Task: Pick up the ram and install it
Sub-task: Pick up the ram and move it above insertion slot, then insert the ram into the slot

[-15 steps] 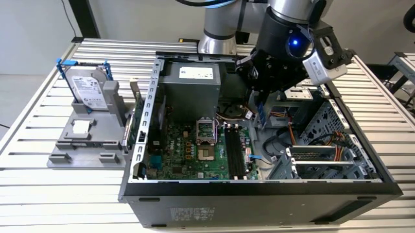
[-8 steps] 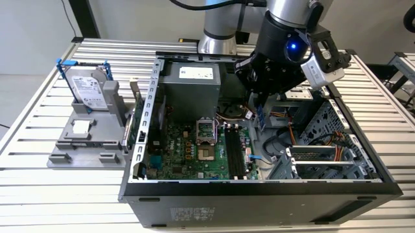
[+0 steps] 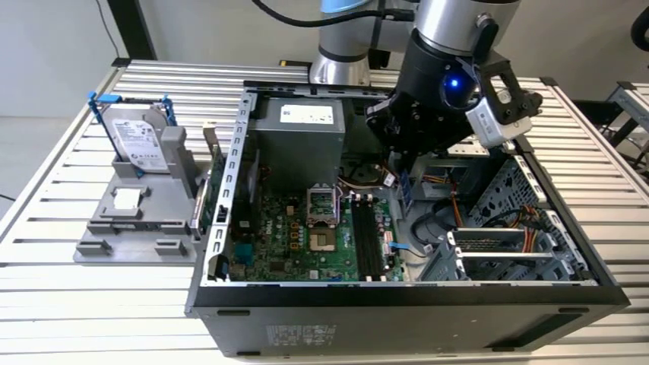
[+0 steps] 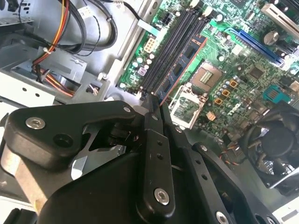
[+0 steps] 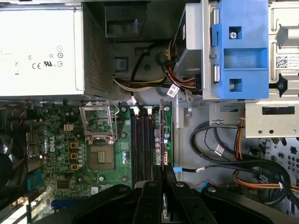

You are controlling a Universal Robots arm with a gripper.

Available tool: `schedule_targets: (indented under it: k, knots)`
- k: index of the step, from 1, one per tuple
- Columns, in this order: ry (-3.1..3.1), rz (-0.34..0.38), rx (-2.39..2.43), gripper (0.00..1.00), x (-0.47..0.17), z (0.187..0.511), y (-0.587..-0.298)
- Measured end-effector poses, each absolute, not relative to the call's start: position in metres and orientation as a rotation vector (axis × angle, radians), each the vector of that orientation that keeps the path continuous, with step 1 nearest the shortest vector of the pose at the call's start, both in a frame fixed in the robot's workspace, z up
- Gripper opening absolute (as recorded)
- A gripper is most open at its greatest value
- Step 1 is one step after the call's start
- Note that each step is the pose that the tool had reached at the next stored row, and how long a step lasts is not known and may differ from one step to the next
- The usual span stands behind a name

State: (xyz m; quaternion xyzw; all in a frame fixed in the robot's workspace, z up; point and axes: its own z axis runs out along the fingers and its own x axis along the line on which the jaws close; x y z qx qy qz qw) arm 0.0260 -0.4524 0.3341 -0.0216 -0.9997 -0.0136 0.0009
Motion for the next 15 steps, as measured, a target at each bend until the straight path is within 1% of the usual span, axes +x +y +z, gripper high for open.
schedule_targets:
  k: [15]
  knots:
    - [-3.139,-0.036,-0.078,0.00,0.026,0.309,-0.452]
